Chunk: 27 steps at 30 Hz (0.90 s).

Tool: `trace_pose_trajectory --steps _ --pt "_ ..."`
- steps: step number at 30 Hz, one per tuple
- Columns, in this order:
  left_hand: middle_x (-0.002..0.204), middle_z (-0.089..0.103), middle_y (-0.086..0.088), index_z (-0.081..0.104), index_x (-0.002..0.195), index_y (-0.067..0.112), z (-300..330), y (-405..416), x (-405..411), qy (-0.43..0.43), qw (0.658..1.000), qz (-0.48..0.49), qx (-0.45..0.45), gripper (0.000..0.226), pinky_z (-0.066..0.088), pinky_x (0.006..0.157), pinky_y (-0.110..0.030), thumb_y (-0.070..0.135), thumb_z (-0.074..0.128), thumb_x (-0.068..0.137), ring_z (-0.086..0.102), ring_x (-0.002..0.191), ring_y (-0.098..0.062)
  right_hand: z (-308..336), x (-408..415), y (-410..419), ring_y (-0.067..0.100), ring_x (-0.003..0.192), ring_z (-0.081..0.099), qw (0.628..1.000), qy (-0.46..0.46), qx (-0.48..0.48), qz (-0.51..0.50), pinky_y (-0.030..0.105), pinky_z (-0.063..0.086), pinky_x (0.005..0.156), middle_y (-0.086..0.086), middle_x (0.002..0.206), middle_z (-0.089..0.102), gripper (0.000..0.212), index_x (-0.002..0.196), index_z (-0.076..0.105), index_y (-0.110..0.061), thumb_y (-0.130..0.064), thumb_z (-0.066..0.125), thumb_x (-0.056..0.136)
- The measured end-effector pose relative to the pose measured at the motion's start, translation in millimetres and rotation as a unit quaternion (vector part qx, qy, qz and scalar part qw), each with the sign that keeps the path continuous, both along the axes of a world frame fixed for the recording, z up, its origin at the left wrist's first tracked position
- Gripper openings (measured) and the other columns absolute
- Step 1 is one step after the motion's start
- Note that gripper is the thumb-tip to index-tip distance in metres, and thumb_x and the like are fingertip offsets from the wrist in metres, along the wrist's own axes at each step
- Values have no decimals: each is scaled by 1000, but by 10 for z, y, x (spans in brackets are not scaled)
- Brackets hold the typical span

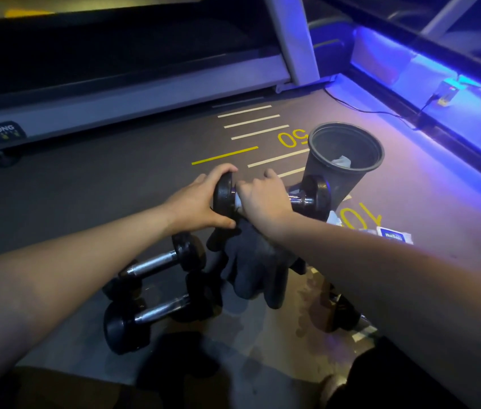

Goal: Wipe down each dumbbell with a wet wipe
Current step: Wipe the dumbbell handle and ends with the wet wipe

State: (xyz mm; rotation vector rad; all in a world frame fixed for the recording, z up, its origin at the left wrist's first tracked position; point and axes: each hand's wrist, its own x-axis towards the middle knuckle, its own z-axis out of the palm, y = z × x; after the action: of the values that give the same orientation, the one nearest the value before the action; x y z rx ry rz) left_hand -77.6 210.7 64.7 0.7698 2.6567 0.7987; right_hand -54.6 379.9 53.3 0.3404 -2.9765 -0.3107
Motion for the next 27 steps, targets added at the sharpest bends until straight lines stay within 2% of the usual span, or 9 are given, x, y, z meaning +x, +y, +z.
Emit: trace_pose_trajectory --steps 3,6,10,12,15,17,19,24,27 --pt "139 48 -4 24 143 49 15 -5 -18 -2 1000 5 5 103 47 98 -39 43 90 64 53 122 -25 174 -120 17 30 98 65 989 -118 -75 -41 33 39 77 8 102 68 28 108 63 -16 -30 62 84" --pt "137 48 -3 24 143 50 18 -2 -15 2 1000 5 6 104 47 96 -38 44 90 63 54 119 -25 326 -221 76 28 76 60 955 -244 -151 -75 28 42 62 3 77 59 23 90 61 -17 -30 72 75" --pt "133 48 -2 23 143 51 10 -8 24 15 1000 5 -1 104 44 83 -33 44 90 63 56 100 -22 396 -252 146 12 46 55 928 -314 -193 -61 23 41 44 0 63 58 29 82 61 -13 -34 79 72" --pt "132 48 -1 24 143 51 14 -16 23 12 1000 7 3 105 45 84 -33 44 91 63 57 100 -20 387 -251 139 12 50 55 940 -298 -162 -44 24 39 44 0 66 58 38 81 57 -16 -42 82 69" --pt "133 49 -1 24 143 51 16 -15 -2 3 1000 10 7 106 48 92 -36 44 91 62 56 112 -22 365 -250 170 18 62 62 941 -295 -161 -26 32 53 52 1 78 63 53 92 57 -19 -51 86 61" --pt "133 49 -2 24 143 51 18 -5 -10 0 1000 11 8 106 48 94 -37 44 91 62 55 115 -23 394 -227 249 19 81 63 938 -296 -181 -12 33 54 65 -2 98 64 65 109 57 -22 -52 87 60" --pt "132 49 -3 23 144 51 14 0 -10 -1 1000 12 10 105 46 87 -33 44 91 63 56 111 -23 456 -199 355 18 95 56 938 -283 -202 8 29 45 74 -7 109 57 75 128 53 -24 -49 85 65" --pt "134 49 -4 23 144 51 1 -13 5 4 1000 9 7 104 43 86 -31 44 90 64 55 113 -24 515 -144 519 17 96 63 921 -245 -302 13 31 49 86 -3 107 68 40 118 66 -24 -42 74 83" --pt "134 49 -5 23 144 50 6 -13 14 2 1000 9 7 104 44 89 -33 44 90 64 54 115 -25 507 -123 488 12 78 62 922 -241 -302 11 25 47 68 -5 93 70 23 106 71 -27 -33 73 85"
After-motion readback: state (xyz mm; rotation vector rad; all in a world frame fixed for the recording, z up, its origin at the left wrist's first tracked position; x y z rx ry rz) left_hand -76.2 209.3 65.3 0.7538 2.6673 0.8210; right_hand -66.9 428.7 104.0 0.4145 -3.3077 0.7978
